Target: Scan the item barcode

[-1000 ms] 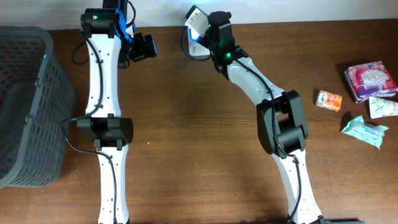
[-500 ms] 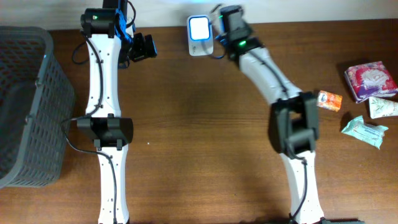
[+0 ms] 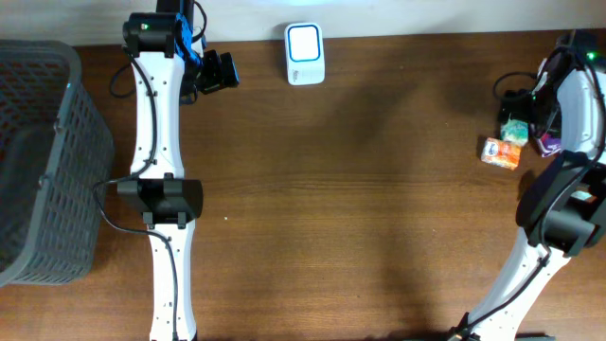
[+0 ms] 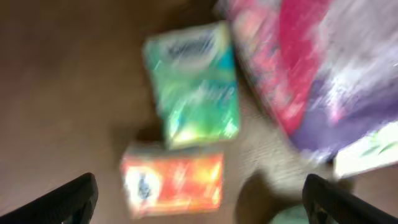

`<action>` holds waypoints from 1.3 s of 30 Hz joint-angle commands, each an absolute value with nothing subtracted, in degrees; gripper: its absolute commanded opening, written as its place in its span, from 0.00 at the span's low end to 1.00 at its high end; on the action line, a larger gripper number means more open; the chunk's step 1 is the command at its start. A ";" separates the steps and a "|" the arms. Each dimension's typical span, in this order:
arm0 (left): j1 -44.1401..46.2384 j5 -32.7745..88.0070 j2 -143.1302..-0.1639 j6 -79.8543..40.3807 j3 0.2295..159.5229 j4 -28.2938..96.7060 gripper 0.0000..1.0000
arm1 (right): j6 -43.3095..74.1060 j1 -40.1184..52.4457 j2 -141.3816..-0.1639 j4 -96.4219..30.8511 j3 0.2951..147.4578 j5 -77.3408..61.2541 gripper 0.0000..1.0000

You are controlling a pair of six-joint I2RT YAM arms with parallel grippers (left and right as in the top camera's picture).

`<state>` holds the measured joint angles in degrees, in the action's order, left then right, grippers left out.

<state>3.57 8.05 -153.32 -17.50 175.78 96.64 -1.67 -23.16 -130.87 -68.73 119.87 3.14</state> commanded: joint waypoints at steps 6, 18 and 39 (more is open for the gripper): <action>3.97 7.49 -152.66 -16.60 175.41 96.73 0.99 | -1.17 -16.43 -99.04 -75.70 112.36 -10.33 0.99; 3.95 7.49 -152.66 -16.60 175.41 96.73 0.99 | 3.51 -4.56 -59.31 -74.37 69.76 -13.72 0.99; 3.95 7.49 -152.66 -16.60 175.41 96.73 0.99 | 3.49 8.95 -65.30 -59.07 62.37 -10.66 0.99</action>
